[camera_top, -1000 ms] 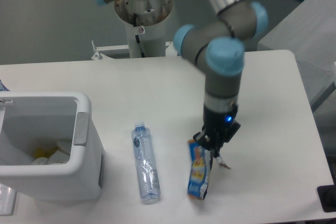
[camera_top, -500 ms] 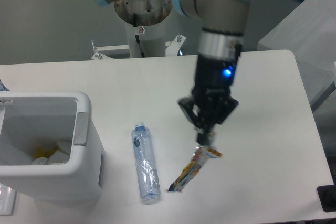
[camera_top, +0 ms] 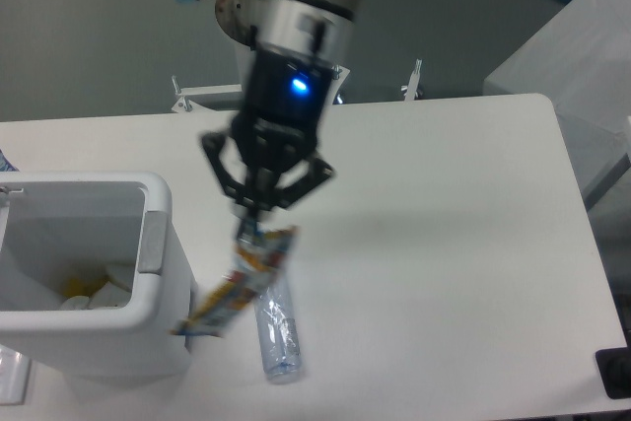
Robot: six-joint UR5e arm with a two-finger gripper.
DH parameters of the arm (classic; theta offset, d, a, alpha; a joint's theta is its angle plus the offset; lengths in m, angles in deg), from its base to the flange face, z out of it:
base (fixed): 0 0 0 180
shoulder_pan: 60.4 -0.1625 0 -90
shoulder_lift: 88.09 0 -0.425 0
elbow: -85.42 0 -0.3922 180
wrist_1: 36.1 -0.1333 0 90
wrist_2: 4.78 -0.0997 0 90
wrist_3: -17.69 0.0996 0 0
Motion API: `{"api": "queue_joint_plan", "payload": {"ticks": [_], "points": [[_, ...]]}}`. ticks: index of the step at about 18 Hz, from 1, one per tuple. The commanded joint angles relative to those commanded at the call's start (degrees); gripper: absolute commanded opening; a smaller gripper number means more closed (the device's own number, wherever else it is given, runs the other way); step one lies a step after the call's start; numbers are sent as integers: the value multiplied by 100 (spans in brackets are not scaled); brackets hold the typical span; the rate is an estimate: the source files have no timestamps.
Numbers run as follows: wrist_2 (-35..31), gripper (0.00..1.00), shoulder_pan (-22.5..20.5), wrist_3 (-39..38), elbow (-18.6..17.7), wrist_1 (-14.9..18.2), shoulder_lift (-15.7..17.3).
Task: Place the trash in the trash can
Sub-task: 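Lift the blue snack bag and carry it over the white bin, then open the gripper to drop the snack bag into the bin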
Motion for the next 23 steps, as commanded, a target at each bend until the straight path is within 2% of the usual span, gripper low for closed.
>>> {"api": "queue_joint_plan", "payload": {"ticks": [5, 7, 12, 15, 17, 21, 23], "points": [[9, 1, 351, -18, -157, 0, 545], [9, 1, 465, -35, -185, 0, 573], [0, 4, 887, -44, -342, 0, 406], [0, 5, 993, -53, -457, 0, 187], [0, 10, 1072, -44, -457, 0, -6], [-9, 13, 1108, -27, -536, 0, -200], [-18, 19, 1108, -9, -554, -9, -270]]}}
